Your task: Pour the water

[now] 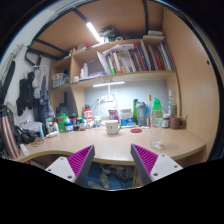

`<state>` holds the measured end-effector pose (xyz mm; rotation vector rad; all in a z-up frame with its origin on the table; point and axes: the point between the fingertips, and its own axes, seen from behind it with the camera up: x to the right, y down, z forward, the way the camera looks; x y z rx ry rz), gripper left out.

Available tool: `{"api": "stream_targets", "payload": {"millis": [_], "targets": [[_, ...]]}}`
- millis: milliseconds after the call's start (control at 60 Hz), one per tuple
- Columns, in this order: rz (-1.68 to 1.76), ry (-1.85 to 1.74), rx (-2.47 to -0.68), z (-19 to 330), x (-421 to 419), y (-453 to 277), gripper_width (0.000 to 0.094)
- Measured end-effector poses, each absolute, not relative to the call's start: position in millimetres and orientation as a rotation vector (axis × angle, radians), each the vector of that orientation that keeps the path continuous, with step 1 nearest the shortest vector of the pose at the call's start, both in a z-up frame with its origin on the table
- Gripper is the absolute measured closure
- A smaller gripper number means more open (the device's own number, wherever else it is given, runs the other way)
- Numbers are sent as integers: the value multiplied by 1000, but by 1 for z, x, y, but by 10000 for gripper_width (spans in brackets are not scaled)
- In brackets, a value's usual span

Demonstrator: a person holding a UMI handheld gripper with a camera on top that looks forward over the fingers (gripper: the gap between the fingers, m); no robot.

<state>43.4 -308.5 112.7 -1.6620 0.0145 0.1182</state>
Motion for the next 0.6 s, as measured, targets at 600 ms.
{"api": "stream_targets", "payload": {"millis": [600], "targets": [[-146,163,-1585,104,201,-182,137]]}}
